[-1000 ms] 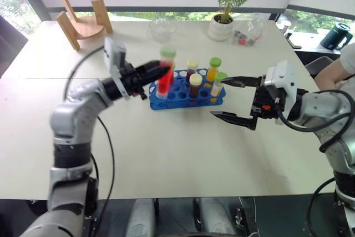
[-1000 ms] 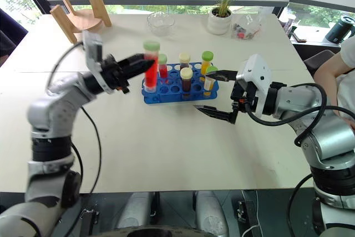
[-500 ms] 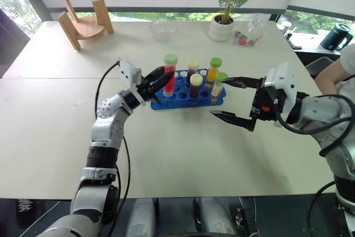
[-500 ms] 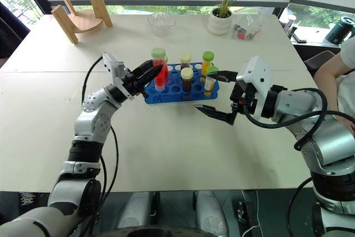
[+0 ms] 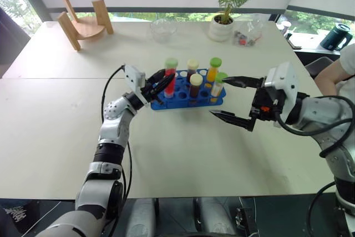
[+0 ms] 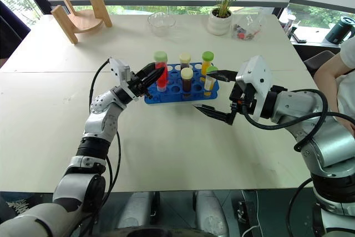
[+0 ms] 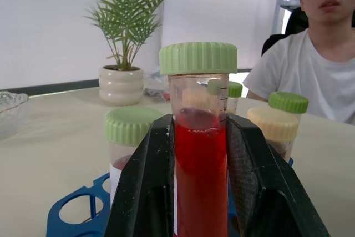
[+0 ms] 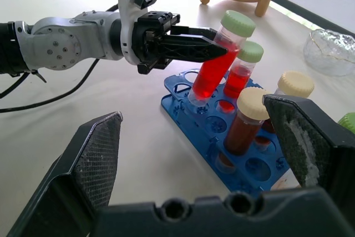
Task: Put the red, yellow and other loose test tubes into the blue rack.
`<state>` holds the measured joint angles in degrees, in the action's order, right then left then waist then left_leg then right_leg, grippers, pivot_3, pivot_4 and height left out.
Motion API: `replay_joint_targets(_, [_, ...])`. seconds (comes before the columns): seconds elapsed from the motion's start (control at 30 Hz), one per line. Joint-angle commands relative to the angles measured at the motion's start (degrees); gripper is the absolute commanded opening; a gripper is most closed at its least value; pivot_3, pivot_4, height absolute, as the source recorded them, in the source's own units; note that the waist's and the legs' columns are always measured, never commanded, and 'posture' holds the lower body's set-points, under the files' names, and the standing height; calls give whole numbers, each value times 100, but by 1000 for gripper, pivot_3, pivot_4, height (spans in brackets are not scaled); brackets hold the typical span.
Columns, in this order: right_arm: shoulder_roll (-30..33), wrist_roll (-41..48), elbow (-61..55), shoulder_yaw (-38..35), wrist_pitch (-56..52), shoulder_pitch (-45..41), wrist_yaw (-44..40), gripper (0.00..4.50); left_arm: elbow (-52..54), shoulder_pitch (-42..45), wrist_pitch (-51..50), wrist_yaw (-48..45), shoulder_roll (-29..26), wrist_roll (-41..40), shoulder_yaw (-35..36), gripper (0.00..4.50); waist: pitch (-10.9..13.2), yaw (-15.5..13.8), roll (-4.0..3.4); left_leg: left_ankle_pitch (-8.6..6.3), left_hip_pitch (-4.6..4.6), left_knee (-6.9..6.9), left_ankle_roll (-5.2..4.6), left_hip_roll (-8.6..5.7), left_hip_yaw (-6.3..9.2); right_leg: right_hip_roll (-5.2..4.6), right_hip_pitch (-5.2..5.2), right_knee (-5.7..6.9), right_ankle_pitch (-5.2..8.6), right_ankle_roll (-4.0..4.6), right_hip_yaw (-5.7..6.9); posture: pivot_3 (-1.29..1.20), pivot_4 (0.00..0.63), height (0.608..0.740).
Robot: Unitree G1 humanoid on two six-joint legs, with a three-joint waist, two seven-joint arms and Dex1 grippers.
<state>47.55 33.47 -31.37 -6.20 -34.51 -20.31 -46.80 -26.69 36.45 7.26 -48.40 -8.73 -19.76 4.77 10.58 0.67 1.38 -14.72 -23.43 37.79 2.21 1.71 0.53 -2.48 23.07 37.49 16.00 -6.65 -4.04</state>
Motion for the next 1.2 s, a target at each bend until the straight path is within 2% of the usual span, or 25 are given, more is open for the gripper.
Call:
replay_joint_targets(0.03, [4, 108, -248, -230, 10, 0, 85, 4500, 5, 130, 171, -88, 48, 38, -111, 736, 0, 0, 0, 0, 0, 0, 0, 0, 0, 0, 0, 0, 0, 0, 0, 0, 150, 740])
replay_joint_targets(0.57, [7, 106, -259, -210, 43, 37, 175, 4500, -411, 58, 474, -28, -32, 309, -197, 736, 0, -1, 0, -1, 0, 0, -1, 0, 1, 1, 0, -2, 0, 0, 0, 0, 150, 740])
replay_joint_targets(0.8, [13, 103, -215, -186, 17, 8, 165, 4500, -250, -195, 434, -151, -207, 424, -280, 4300, 0, 10, 0, -1, 0, -1, -1, 0, 1, 3, 0, -2, 0, 0, 0, 0, 150, 740])
replay_joint_targets(0.83, [14, 101, -206, -186, 12, 15, 164, 4500, -135, -258, 344, -163, -285, 440, -295, 4448, 0, 21, 0, -2, 0, -1, -3, 2, 1, 4, 0, -1, 0, 0, 0, 0, 150, 740])
replay_joint_targets(0.9, [12, 81, -161, -183, 22, 69, 151, 4500, 283, -407, 93, -270, -551, 412, -334, 4448, 0, 24, 0, -2, 1, -5, -4, 4, 2, 6, 2, -1, 0, 0, 0, 0, 150, 740])
replay_joint_targets(1.03, [-44, 15, -23, -217, 63, 303, 186, 4500, 1682, -822, -1070, -347, -1271, -2, -181, 4448, 0, 18, 0, -2, 1, -10, -4, 8, 3, 7, 4, -1, 1, 1, 0, 0, 150, 740])
replay_joint_targets(1.2, [-68, -219, 208, -320, 258, 772, 214, 4500, 3755, -1748, -3058, -289, -2597, -1000, 485, 4448, 0, 40, 0, -2, 2, -13, -3, 9, 0, 0, 2, -6, 1, 1, -1, 0, 150, 740])
